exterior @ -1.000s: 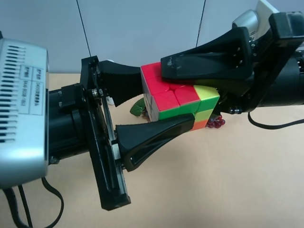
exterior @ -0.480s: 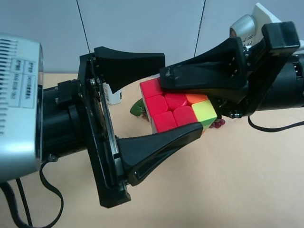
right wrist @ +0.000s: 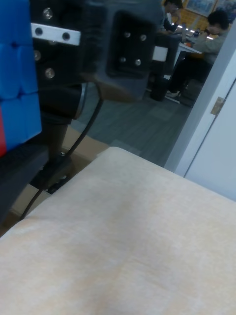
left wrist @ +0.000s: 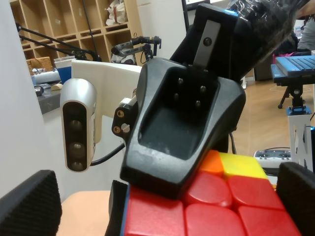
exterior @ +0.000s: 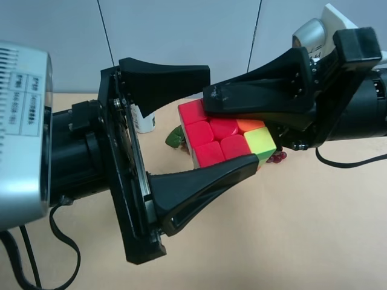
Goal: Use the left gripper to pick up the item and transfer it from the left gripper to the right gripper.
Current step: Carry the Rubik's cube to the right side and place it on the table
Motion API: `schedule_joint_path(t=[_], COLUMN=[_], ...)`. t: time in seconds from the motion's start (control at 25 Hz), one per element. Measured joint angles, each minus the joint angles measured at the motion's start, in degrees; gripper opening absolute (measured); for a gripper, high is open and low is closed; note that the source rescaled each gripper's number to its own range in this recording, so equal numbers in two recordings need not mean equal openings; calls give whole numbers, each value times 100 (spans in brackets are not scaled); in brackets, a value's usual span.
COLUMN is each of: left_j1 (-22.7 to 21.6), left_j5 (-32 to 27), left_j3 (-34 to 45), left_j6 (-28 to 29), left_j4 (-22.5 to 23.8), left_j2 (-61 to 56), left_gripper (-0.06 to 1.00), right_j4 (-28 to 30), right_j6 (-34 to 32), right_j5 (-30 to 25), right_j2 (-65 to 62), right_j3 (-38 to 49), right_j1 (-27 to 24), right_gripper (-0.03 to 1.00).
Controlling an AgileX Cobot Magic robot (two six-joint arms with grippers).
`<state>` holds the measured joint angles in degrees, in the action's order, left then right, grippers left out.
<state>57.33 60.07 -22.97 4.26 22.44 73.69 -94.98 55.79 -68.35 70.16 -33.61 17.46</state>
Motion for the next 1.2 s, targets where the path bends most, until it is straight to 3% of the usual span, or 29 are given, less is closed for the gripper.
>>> schedule_joint_path(t=[0.72,1.2], left_j1=[0,6], left_j5=[-122,-1622], left_j3=[340,427], left_j6=[23,100], left_j4=[-6,-150], left_j2=[-346,-1410], left_gripper=[71,72], right_j4=[0,2], right_j6=[-6,-12], right_j5=[0,7], right_j2=[0,0], right_j3=[0,0], right_j1=[0,0], right_gripper=[1,1])
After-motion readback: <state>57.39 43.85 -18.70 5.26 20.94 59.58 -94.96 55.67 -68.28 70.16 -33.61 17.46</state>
